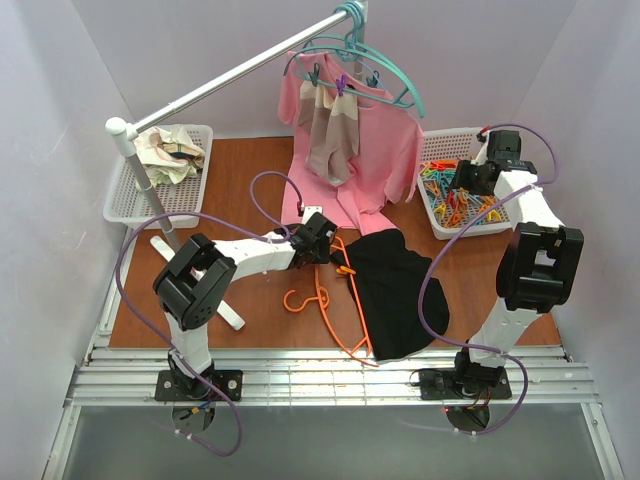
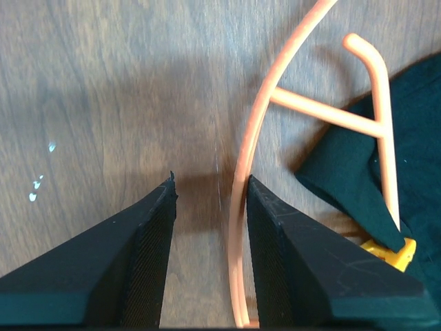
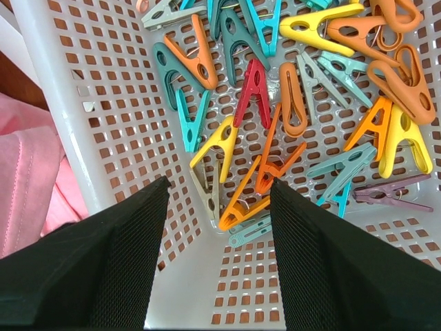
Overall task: Clip the underwear to the hanger
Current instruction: Clamp the underwear to the clothesline, then move the underwear to the center of the board.
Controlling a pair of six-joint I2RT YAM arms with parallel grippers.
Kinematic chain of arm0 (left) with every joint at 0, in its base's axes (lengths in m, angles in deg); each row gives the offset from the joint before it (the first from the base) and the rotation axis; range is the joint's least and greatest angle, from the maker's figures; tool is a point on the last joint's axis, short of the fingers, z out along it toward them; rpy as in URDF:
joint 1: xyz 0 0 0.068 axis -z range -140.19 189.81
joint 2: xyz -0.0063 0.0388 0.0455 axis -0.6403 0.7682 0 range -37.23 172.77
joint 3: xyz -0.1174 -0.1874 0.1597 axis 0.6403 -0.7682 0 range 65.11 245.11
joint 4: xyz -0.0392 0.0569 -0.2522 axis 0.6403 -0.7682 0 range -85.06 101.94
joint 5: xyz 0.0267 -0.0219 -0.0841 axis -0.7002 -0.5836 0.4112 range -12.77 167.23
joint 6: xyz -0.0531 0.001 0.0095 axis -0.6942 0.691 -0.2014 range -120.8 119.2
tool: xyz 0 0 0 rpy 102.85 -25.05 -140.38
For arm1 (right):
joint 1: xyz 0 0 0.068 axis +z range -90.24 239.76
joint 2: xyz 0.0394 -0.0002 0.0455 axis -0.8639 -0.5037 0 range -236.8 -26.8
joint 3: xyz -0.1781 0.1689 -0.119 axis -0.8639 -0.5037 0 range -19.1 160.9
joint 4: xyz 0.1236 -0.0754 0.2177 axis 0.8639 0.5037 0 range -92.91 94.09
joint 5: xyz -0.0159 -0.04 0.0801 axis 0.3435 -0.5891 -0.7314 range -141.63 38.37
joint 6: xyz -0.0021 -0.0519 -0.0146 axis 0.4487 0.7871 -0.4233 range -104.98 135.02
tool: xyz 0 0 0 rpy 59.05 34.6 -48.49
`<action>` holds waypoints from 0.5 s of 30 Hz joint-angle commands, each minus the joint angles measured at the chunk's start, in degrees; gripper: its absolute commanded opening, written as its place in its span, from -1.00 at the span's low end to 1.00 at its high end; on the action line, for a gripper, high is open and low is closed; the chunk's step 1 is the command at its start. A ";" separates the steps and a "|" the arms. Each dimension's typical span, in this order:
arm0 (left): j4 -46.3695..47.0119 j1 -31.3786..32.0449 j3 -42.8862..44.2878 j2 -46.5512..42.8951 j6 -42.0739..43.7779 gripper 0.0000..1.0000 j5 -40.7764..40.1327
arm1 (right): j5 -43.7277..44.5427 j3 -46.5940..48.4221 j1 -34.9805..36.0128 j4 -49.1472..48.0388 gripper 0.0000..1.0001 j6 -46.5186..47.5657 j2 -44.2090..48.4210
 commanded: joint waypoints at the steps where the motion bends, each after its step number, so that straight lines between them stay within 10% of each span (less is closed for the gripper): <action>1: -1.24 -0.13 2.26 0.74 1.78 -0.28 -1.36 | -0.97 -0.18 -0.02 -0.40 0.06 0.30 -0.18; 6: -1.15 -0.13 2.88 1.10 1.96 -0.31 -1.27 | -1.23 -0.44 -0.02 -0.58 0.05 0.22 -0.36; 15: -1.24 -0.30 5.25 4.35 2.66 -0.98 -0.83 | -2.11 -1.41 -0.02 -1.02 0.04 -0.05 -0.45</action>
